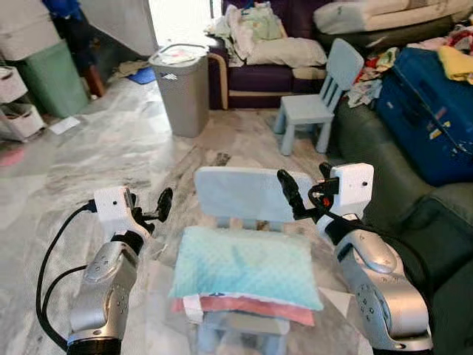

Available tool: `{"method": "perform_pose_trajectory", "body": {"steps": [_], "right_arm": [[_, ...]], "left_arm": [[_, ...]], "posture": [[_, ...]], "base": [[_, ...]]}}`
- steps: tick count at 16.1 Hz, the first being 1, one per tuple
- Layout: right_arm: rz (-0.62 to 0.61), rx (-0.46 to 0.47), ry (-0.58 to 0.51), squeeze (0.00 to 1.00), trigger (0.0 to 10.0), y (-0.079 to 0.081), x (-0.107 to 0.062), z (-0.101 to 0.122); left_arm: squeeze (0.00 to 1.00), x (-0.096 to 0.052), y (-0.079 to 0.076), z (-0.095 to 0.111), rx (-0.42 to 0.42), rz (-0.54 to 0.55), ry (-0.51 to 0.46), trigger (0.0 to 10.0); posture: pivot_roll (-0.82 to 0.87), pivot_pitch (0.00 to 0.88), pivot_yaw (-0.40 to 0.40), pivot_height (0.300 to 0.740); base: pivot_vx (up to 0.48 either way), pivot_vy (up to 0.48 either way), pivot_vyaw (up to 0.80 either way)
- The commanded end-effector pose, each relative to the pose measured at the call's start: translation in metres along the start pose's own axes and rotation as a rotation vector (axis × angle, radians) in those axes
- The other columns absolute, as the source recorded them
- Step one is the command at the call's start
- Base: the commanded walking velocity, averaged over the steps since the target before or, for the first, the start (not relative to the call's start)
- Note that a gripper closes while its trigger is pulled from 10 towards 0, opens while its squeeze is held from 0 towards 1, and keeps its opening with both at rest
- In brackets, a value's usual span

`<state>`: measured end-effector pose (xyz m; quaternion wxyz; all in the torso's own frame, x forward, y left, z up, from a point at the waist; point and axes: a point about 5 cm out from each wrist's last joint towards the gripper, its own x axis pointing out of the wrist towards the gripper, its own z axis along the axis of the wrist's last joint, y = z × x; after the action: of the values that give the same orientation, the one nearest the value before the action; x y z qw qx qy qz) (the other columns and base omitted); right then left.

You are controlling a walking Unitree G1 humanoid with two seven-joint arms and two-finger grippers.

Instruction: Move the pillow to the sofa

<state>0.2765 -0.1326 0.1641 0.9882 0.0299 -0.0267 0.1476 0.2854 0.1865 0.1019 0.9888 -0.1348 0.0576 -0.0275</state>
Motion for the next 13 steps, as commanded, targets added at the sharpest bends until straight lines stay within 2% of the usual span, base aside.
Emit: {"method": "perform_pose_trajectory", "body": {"steps": [1,5,9,10,13], "right_arm": [[0.000,-0.006,-0.027,0.00,10.0,0.000,-0.001,0.006],[-0.017,0.013,0.006,0.00,10.0,-0.003,-0.006,0.001],[-0.018,0.028,0.093,0.00,10.0,0.001,-0.021,-0.016],[-0.013,0.021,0.143,0.00,10.0,0.003,-0.028,-0.025],[-0.015,0.019,0.194,0.00,10.0,0.003,-0.035,-0.033]], "left_arm": [[0.00,-0.001,0.001,-0.002,0.007,0.013,0.014,10.0],[0.00,-0.009,0.001,-0.010,0.040,0.000,0.046,10.0],[0.00,-0.031,0.006,-0.027,0.046,0.010,0.117,10.0],[0.00,-0.039,0.008,-0.031,0.052,0.012,0.140,10.0],[0.00,-0.048,0.009,-0.034,0.060,0.007,0.162,10.0]], "posture": [[-0.09,0.000,0.050,0.740],[-0.08,0.000,0.046,0.740],[-0.07,0.000,0.037,0.740],[-0.06,0.000,0.032,0.740],[-0.06,0.000,0.022,0.740]], "base": [[0.000,0.000,0.00],[0.000,0.000,0.00],[0.000,0.000,0.00],[0.000,0.000,0.00],[0.000,0.000,0.00]]}}
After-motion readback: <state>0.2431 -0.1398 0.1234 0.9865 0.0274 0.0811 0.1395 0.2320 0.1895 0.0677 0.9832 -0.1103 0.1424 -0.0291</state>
